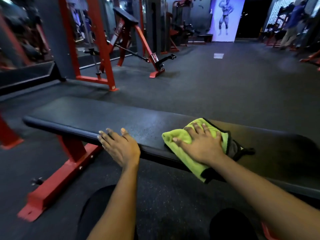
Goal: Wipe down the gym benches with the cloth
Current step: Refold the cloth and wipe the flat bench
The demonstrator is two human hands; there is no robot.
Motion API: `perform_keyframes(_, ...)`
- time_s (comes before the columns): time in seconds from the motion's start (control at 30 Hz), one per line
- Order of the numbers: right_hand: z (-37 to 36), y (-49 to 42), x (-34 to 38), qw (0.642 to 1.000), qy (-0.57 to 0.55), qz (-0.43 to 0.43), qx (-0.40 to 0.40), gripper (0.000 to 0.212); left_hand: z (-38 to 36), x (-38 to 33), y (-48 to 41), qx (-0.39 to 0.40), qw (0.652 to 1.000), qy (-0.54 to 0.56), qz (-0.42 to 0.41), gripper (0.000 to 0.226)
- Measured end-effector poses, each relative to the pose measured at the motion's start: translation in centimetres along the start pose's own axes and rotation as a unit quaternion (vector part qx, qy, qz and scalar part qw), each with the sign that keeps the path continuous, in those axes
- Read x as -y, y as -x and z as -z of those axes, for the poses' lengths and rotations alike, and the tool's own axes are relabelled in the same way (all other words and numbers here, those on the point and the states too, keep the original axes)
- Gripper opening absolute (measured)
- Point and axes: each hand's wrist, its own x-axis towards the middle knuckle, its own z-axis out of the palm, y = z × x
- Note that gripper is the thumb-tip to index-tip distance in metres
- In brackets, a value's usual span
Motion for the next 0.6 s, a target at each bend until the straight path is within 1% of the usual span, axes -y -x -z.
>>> perform_keyframes(0.1,1.0,-5.0,-2.7,0.998,-0.001,-0.038,0.048,0.09,0.1,0.1,0.3,0.008,1.0,0.021,0.007,0.066)
perform_keyframes(0.2,1.6,-8.3,-3.2,0.994,-0.011,-0.06,0.085,0.088,0.0,0.5,0.5,0.014,0.999,0.031,0.003,0.067)
perform_keyframes(0.27,1.3,-7.8,-2.3,0.995,0.006,-0.042,0.087,0.086,-0.1,0.5,0.5,0.015,0.999,0.038,0.006,0.067)
perform_keyframes(0.33,0.8,-5.4,-1.7,0.997,0.02,0.003,0.071,0.086,-0.2,0.5,0.6,0.016,0.999,0.047,0.009,0.067)
perform_keyframes(0.37,0.5,-4.2,-2.0,0.997,0.023,0.028,0.061,0.085,-0.2,0.5,0.6,0.015,0.999,0.051,0.01,0.066)
perform_keyframes(0.43,0.3,-3.1,-2.9,0.997,0.016,0.049,0.056,0.081,-0.4,0.6,0.5,0.015,0.998,0.054,0.007,0.066)
perform_keyframes(0.53,0.9,-6.1,-3.4,0.997,0.008,0.017,0.072,0.072,-0.7,0.9,0.4,0.017,0.998,0.054,-0.002,0.066)
perform_keyframes(0.6,1.0,-9.8,-1.9,0.997,0.011,-0.001,0.082,0.069,-0.8,1.2,0.3,0.016,0.999,0.048,-0.007,0.067)
